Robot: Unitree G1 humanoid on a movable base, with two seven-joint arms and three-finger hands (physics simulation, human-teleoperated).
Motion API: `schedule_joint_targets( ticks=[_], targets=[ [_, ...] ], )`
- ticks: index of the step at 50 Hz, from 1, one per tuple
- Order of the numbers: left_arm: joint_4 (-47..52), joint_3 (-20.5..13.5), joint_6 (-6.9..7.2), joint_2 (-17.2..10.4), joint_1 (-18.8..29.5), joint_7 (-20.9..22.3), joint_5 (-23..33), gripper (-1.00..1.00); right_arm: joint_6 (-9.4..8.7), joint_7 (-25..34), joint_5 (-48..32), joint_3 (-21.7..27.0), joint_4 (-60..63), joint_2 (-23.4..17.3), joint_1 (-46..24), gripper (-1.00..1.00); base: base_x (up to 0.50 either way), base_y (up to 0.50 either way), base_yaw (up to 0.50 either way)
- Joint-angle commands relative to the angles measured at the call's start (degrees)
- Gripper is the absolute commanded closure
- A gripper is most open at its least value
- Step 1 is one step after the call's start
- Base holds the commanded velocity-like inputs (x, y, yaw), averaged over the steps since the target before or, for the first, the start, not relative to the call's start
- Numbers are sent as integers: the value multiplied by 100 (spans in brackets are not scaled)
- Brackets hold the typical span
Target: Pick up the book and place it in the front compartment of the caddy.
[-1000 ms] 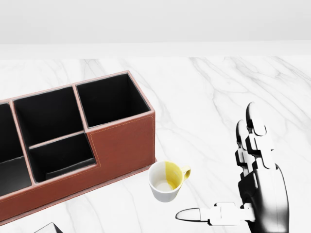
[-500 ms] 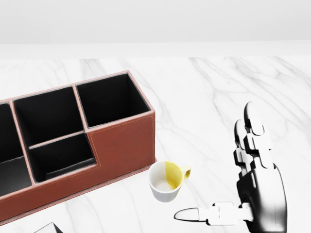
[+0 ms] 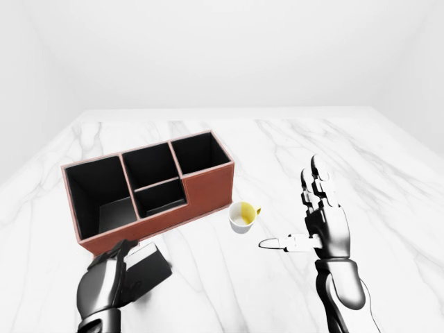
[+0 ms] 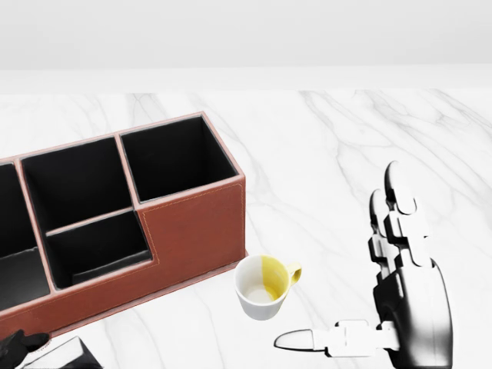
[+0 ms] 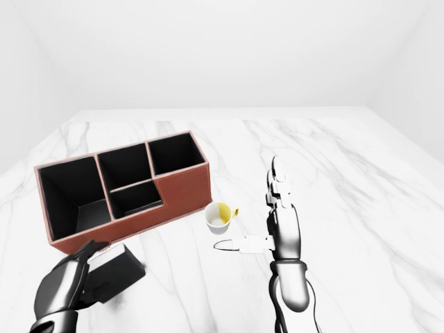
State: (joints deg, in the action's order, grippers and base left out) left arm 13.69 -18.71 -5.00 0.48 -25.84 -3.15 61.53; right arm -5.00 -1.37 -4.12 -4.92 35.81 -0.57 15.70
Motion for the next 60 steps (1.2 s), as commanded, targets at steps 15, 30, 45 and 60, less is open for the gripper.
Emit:
schedule_joint_targets(
  ticks=[15,30,45,60],
  targets=[
    [-345,351,0,-332,-15,-120,144,100,0,-12,9,8,3,0,5,-100,0,0,0],
    [-382,208,0,-224,220,-246,227,100,0,33,63,96,-55,18,-36,-100,0,0,0],
    [135,384,0,-376,541,-289,-18,100,0,52,95,148,-104,25,-27,-100,0,0,0],
    [1528,-396,0,-39,669,735,-680,100,0,94,140,231,-88,47,7,-100,0,0,0]
  ],
)
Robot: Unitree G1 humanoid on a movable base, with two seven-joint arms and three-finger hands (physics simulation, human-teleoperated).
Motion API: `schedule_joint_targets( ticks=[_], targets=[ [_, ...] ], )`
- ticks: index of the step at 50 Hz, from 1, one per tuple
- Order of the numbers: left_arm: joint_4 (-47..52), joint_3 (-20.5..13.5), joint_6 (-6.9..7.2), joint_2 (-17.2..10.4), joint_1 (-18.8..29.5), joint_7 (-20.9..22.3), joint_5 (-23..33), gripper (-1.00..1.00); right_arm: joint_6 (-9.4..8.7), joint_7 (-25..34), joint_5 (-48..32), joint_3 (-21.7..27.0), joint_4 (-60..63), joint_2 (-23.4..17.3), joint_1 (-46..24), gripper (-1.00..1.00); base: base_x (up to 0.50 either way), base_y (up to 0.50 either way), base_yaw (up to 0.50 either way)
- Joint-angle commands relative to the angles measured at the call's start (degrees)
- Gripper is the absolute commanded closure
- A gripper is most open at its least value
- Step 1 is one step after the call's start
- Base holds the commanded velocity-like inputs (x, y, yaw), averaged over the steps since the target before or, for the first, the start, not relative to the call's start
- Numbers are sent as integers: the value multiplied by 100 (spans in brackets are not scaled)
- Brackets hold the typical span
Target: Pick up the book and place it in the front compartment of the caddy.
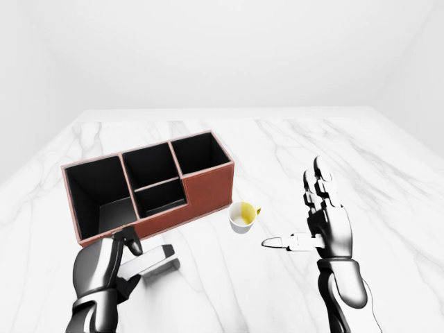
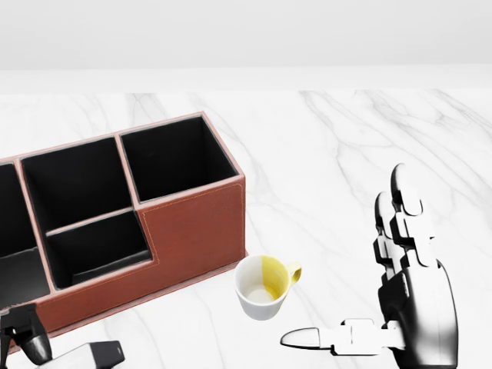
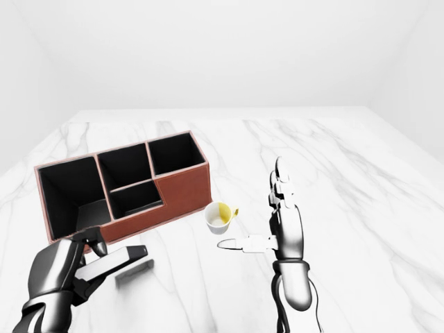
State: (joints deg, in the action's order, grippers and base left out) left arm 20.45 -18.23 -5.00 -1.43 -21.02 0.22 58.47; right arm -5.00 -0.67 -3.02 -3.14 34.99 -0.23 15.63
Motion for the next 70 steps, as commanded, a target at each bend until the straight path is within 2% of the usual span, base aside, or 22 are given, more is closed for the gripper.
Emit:
schedule_joint_targets(
  ticks=[1,11,17,19,20,24,25,32,37,44,55,64,70],
  targets=[
    [875,-481,0,157,223,419,-376,100,0,24,26,53,0,13,17,-100,0,0,0],
    [1425,-536,0,78,664,868,-476,100,0,26,34,67,21,18,4,-100,0,0,0],
    [1883,-426,0,-115,1163,1235,-392,100,0,29,37,69,18,17,-1,-100,0,0,0],
    [1937,-347,128,-205,1277,1285,-336,100,0,39,51,94,5,16,4,-100,0,0,0],
    [2020,-317,341,-269,1460,1413,-273,100,0,42,57,104,24,18,7,-100,0,0,0],
    [2147,-246,817,-488,1800,1588,-149,100,0,46,56,108,25,26,-7,-100,0,0,0],
    [2148,-241,1000,-554,1961,1654,-118,100,0,48,61,111,18,27,-12,-100,0,0,0],
    [1951,-165,1000,-898,2432,1666,199,100,0,63,87,146,7,32,-19,-100,0,0,0],
    [1923,-93,1000,-1039,2688,1761,330,100,0,81,106,186,-14,34,-21,-100,0,0,0],
    [1774,-57,1000,-1128,2798,1702,340,100,0,75,77,178,-11,42,-21,-100,0,0,0],
    [1301,124,1000,-1329,3330,1619,482,100,0,79,90,197,-25,39,-12,-100,0,0,0],
    [329,219,1000,-1613,3886,1270,232,100,0,68,78,193,-56,49,-21,-100,0,0,0],
    [119,313,1000,-1692,4029,1216,43,100,0,72,94,207,-42,44,-15,-100,0,0,0]
  ],
)
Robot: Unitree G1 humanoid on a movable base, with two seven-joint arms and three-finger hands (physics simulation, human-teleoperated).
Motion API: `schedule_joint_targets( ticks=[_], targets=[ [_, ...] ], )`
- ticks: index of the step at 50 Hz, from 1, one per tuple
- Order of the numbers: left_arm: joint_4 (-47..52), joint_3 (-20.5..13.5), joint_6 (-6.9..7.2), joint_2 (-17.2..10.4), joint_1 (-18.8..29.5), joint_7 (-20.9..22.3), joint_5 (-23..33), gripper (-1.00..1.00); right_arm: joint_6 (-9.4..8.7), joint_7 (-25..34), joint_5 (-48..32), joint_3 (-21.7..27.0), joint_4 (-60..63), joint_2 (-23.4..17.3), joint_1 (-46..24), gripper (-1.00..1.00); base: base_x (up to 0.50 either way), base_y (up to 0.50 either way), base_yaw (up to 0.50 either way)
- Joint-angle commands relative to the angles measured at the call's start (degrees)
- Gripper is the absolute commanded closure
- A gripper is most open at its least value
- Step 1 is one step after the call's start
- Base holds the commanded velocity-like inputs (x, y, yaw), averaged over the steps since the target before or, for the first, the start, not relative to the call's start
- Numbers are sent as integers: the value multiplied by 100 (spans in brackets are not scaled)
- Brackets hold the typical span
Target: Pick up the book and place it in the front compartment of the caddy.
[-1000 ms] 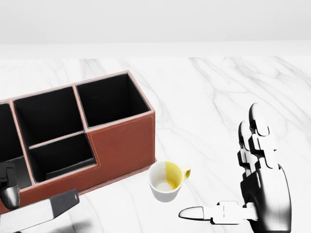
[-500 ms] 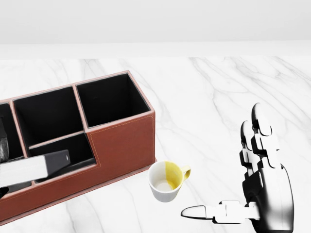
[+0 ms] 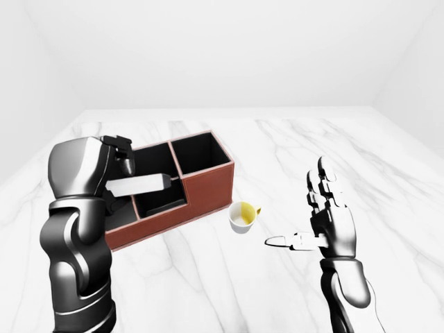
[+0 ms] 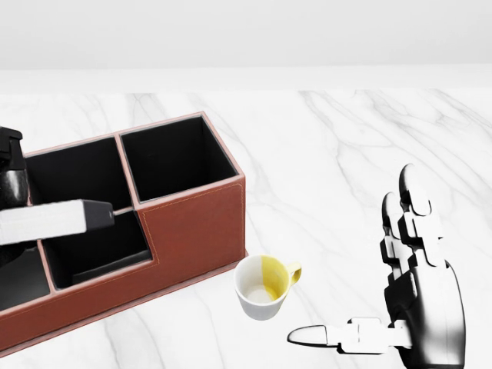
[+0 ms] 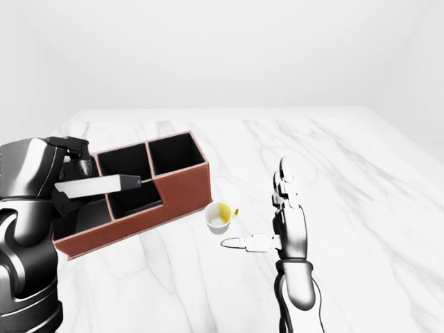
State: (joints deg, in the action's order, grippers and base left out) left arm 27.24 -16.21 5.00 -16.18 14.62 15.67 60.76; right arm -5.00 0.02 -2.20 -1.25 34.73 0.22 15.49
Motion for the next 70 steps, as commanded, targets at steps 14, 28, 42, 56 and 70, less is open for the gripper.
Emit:
schedule_joint_targets(
  ticks=[14,28,42,56,70],
  targets=[
    [-942,251,0,-352,860,-433,-59,100,0,2,17,27,-69,6,-18,-100,0,0,0],
    [-1182,317,0,-450,1135,-453,222,100,0,22,50,73,-57,11,-4,-100,0,0,0],
    [-1484,397,0,-460,1345,-586,411,100,0,37,58,87,-68,17,-26,-100,0,0,0],
    [-2123,566,0,-349,1372,-936,316,100,0,30,54,89,-56,15,-9,-100,0,0,0],
    [-2409,553,0,-399,1401,-1164,257,100,0,17,29,58,-29,14,1,-100,0,0,0]
  ],
)
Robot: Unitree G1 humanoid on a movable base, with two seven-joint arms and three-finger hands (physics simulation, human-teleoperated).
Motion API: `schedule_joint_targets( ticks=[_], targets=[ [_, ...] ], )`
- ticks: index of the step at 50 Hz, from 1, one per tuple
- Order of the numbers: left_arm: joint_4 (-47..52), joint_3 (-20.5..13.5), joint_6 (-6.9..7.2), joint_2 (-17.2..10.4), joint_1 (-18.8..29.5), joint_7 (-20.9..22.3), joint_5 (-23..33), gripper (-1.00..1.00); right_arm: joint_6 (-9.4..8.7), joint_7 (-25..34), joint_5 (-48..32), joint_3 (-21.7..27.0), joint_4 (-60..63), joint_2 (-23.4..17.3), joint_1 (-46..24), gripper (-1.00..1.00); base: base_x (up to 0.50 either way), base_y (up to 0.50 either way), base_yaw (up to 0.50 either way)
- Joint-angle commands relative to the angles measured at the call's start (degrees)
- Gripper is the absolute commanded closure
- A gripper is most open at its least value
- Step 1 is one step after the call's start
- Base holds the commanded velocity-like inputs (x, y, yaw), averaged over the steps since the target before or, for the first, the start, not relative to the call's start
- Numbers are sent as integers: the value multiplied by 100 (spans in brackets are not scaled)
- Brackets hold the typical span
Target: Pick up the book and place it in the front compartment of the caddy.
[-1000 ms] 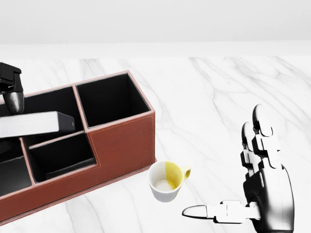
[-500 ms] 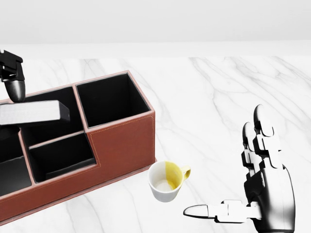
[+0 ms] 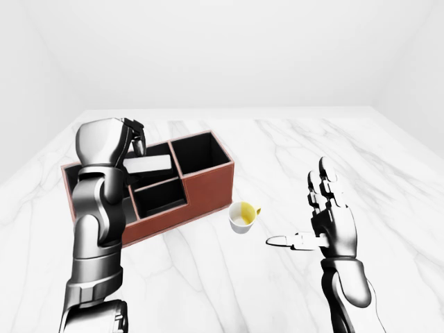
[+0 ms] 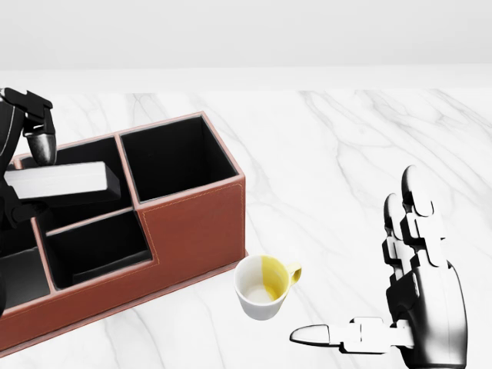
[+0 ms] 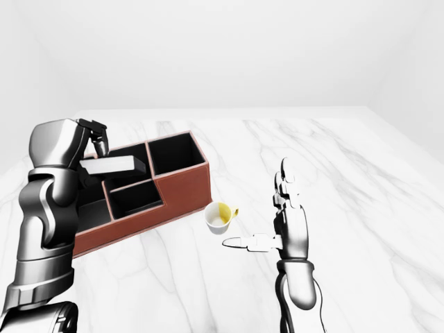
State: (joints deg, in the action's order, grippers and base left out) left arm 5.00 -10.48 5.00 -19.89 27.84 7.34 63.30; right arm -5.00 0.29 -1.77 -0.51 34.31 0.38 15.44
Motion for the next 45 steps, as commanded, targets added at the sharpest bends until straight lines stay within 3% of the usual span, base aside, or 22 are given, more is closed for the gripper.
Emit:
schedule_joint_targets(
  ticks=[1,18,31,45],
  targets=[
    [-220,-19,0,-27,91,-352,-17,100,0,-8,-10,-13,8,-2,6,-100,0,0,0],
    [-694,100,0,-68,175,-766,177,100,0,13,-8,7,-53,4,-1,-100,0,0,0],
    [-794,221,0,109,136,-970,361,100,0,20,11,16,-73,-6,-9,-100,0,0,0],
    [-1630,252,0,61,547,-1423,43,100,0,23,7,13,-58,-5,-4,-100,0,0,0]
  ],
)
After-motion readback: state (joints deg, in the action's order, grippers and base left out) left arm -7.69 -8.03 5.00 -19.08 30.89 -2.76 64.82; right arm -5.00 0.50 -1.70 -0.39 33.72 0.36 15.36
